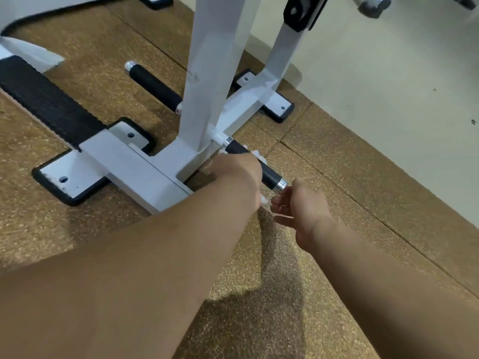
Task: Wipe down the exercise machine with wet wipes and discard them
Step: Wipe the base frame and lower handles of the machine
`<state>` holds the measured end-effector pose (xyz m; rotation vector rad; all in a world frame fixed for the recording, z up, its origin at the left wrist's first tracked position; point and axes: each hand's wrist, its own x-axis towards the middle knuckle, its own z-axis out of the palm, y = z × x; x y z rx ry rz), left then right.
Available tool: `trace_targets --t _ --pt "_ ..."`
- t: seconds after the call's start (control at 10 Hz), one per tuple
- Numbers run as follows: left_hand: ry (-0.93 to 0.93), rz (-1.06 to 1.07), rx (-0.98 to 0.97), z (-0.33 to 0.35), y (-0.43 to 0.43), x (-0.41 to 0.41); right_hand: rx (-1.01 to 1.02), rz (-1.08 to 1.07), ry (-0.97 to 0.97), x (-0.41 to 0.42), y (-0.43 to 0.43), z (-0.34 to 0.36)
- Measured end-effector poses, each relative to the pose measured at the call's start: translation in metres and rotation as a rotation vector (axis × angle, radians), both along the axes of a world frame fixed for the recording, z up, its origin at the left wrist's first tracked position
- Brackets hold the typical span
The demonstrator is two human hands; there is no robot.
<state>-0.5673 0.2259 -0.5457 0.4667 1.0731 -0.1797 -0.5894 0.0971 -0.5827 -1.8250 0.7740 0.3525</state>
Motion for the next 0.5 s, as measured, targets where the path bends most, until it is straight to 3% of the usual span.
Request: trace_targets --t 0.1,0.2,0.3,0.4,0.5 --pt "-0.109 -0.884 0.820 -0.001 -0.016 -0.018 -0.011 -0.012 0.007 -0.003 -0.007 -0.004" --pt "-0.191 -1.080 1.082 -0.010 -0.033 -0.032 -0.025 -0.035 0.021 -0.009 -0.013 -0.010" --pt "-0.209 -0.799 0.872 -0.026 -0.040 -0.044 -0.083 -0.030 0.061 -0.020 -0.021 -0.017" --pt "-0.363 -1.059 0.789 -0.017 -0.049 -0.061 -0.139 -0.020 0.121 -0.030 -0.037 -0.027" --pt "-0.456 -1.168 0.660 -0.005 -0.029 -0.069 -0.126 -0.005 0.156 -0.039 -0.040 -0.026"
